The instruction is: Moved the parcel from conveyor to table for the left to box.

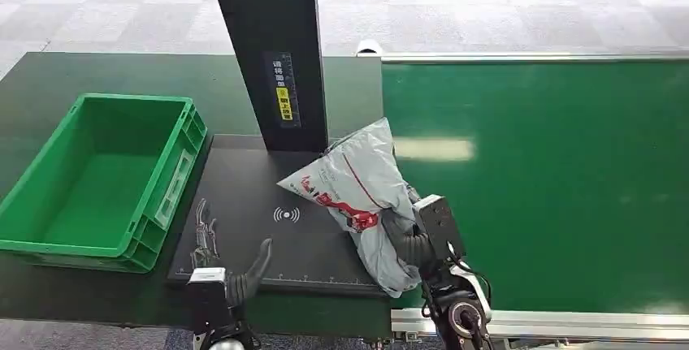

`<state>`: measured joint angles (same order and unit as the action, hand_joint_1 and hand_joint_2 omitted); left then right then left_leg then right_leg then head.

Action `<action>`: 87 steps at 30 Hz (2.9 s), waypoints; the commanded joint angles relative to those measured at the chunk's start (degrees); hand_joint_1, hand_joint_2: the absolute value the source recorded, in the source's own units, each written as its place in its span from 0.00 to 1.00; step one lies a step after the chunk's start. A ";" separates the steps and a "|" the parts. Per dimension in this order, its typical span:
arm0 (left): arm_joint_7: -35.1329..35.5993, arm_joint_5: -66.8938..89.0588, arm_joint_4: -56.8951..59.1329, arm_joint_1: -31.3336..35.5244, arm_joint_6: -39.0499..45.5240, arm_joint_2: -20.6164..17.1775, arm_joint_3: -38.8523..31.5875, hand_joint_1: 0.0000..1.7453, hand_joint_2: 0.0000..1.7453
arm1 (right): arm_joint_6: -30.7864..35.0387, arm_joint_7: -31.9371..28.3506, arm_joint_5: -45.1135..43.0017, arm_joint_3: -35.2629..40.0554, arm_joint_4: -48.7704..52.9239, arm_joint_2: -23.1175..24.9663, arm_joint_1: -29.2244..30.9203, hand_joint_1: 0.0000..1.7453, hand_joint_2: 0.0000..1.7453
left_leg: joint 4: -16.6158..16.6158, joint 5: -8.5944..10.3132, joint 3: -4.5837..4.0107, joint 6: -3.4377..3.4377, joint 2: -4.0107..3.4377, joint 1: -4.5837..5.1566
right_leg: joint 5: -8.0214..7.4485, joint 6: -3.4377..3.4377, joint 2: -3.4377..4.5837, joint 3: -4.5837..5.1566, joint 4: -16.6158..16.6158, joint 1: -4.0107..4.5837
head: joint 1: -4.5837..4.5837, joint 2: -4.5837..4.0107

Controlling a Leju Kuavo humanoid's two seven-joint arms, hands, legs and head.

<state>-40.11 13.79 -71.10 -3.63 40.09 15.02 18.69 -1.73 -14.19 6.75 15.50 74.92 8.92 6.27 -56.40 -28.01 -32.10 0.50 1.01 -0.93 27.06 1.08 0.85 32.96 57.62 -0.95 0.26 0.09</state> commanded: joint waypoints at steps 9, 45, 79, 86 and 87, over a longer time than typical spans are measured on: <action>0.11 0.80 -0.43 -0.27 -0.09 3.69 -2.32 0.00 1.00 | -0.68 -1.98 -2.94 1.85 -8.42 -0.37 5.33 1.00 1.00 | -0.01 -0.01 0.05 -0.04 -0.07 0.00 | -0.01 -0.04 -0.02 -0.05 -0.03 0.02 | 0.00 0.00; 0.11 -0.19 -0.14 -0.98 -0.09 3.11 -2.35 0.00 1.00 | -5.03 0.49 -10.05 2.73 -3.14 -2.41 18.91 1.00 1.00 | 0.00 -0.01 0.07 -0.04 -0.11 0.02 | -0.04 -0.05 0.03 -0.06 -0.03 0.00 | 0.00 0.00; 0.11 -1.33 3.65 0.23 -0.09 4.15 2.08 0.00 1.00 | -21.02 4.57 -12.23 11.83 -39.94 -2.04 28.25 0.00 1.00 | -0.01 -0.02 0.07 -0.05 -0.08 0.03 | -0.03 -0.05 0.00 -0.06 -0.03 0.00 | 0.00 0.00; 0.11 -1.90 4.76 1.58 -0.09 4.50 1.29 0.00 1.00 | -19.36 1.24 -7.61 13.69 -46.93 -1.74 30.50 0.00 0.00 | -0.01 0.03 0.08 -0.06 0.05 0.02 | -0.03 -0.05 -0.17 -0.11 -0.05 0.00 | 0.00 0.00; 0.11 -1.90 4.76 1.58 -0.09 4.50 1.29 0.00 1.00 | -19.36 1.24 -7.61 13.69 -46.93 -1.74 30.50 0.00 0.00 | -0.01 0.01 0.07 -0.04 0.01 0.02 | -0.03 -0.04 -0.09 -0.07 -0.03 0.00 | 0.00 0.00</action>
<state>-40.13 12.57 -71.04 -3.53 40.07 15.91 18.14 -21.07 -12.24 -1.86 24.41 38.67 7.69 32.86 -56.42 -28.00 -32.09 0.51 1.00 -0.93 27.02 1.06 0.87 32.98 57.63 -0.96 0.26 0.09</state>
